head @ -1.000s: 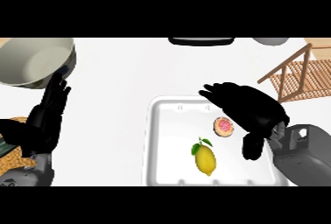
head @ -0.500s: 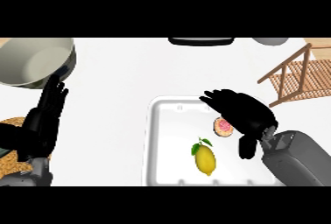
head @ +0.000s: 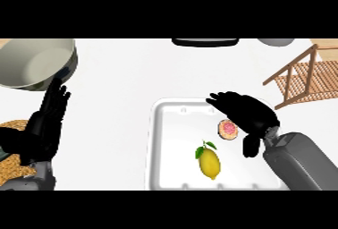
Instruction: Pick the cupcake from the tray and place it in the tiered shelf
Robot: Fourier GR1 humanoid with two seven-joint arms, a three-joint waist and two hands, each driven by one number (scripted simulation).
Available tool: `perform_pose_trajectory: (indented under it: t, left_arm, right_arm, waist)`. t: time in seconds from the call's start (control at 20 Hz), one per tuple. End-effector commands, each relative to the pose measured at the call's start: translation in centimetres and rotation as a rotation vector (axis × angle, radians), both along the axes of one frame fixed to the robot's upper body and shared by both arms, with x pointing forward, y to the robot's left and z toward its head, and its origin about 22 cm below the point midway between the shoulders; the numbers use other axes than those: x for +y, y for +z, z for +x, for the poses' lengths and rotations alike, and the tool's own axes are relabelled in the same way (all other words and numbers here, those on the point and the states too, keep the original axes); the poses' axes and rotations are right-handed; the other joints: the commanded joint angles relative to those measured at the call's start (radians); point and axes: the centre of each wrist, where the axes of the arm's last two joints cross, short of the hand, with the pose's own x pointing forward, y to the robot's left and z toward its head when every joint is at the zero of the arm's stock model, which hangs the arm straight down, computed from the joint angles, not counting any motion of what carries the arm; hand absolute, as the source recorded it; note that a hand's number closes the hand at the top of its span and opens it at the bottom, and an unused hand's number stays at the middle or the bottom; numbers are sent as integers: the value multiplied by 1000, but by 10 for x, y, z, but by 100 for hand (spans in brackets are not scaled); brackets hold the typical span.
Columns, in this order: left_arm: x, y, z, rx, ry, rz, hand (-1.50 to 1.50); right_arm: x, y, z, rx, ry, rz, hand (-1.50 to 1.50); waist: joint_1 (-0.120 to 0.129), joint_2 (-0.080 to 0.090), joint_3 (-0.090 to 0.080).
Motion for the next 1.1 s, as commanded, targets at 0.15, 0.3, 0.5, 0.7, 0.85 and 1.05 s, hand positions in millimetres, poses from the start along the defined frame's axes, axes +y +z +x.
perform_pose_trajectory:
  t: [0.15,0.3,0.5,0.7,0.85,1.05]
  left_arm:
    - [-12,9,11,-2,9,0,0]
    - [-4,-1,0,-7,-2,13,0]
    - [-10,7,-4,1,-15,-8,0]
    - [-6,5,7,-18,-1,-10,0]
    - [2,4,-3,-12,5,-1,0]
    - [7,3,0,5,-11,4,0]
  right_arm:
    - [3,-17,2,-11,30,44,-150]
    - [16,-26,1,19,13,25,-150]
    - [9,-41,17,19,20,18,-150]
    - [17,-41,18,85,32,-62,150]
    - [1,-68,16,-13,109,-55,150]
    - [7,-58,7,-103,128,-42,150]
  waist:
    - [-3,0,0]
    - [0,0,0]
    - [3,0,0]
    - [2,0,0]
    - [6,1,0]
    - [-1,-1,0]
